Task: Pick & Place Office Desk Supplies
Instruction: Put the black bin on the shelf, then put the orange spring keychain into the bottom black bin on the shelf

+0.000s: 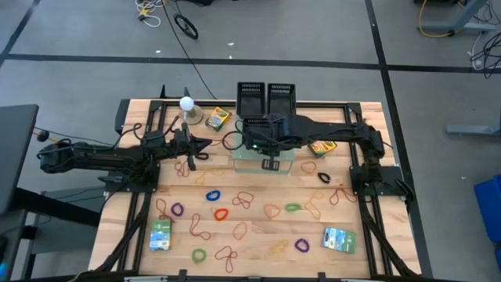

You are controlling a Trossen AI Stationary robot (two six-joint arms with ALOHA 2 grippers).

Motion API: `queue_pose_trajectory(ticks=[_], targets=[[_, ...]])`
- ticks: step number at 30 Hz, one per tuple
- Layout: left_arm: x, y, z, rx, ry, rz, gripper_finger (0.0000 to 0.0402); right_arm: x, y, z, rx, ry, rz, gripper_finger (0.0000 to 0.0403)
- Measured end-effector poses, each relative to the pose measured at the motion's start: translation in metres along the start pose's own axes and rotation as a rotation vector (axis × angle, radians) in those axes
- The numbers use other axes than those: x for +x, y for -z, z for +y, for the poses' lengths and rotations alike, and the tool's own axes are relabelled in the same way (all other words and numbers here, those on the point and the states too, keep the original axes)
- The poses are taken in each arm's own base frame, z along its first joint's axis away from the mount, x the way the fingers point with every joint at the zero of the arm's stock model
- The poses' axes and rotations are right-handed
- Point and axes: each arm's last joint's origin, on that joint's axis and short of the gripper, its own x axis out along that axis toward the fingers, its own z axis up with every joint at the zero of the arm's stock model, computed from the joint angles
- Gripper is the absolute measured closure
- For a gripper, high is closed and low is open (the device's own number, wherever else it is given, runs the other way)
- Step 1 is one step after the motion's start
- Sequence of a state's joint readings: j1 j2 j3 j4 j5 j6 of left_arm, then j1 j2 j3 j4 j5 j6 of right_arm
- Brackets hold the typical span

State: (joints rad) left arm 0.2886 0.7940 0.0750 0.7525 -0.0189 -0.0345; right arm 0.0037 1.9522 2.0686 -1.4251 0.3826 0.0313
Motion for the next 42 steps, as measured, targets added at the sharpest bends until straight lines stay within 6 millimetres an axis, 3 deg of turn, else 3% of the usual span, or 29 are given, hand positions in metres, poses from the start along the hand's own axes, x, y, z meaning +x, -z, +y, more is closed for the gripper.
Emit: queue_pose_trajectory(ticks=[8, 12, 15, 19, 27, 33, 42], targets=[[0.0, 0.0, 0.0, 0.0, 0.001, -0.001, 0.0392, -0.069, 0.034, -0.003, 0.113, -0.008, -0.141, 0.033], [0.0, 0.0, 0.0, 0.0, 0.001, 0.0, 0.0392, -0.079, 0.06, 0.016, 0.118, -0.025, -0.205, 0.0378], [0.0, 0.0, 0.0, 0.0, 0.001, 0.0, 0.0392, -0.068, 0.084, 0.034, 0.144, -0.033, -0.269, 0.0397], [0.0, 0.0, 0.0, 0.0, 0.0, 0.0, 0.0392, -0.044, 0.117, 0.058, 0.184, -0.1, -0.368, 0.0389], [0.0, 0.0, 0.0, 0.0, 0.001, 0.0, 0.0392, 0.021, 0.158, 0.089, 0.21, -0.194, -0.585, 0.0399], [0.0, 0.0, 0.0, 0.0, 0.001, 0.0, 0.0392, 0.058, 0.173, 0.098, 0.174, -0.249, -0.673, 0.0384], [0.0, 0.0, 0.0, 0.0, 0.0, 0.0, 0.0392, 0.064, 0.163, 0.082, 0.135, -0.278, -0.743, 0.0398]])
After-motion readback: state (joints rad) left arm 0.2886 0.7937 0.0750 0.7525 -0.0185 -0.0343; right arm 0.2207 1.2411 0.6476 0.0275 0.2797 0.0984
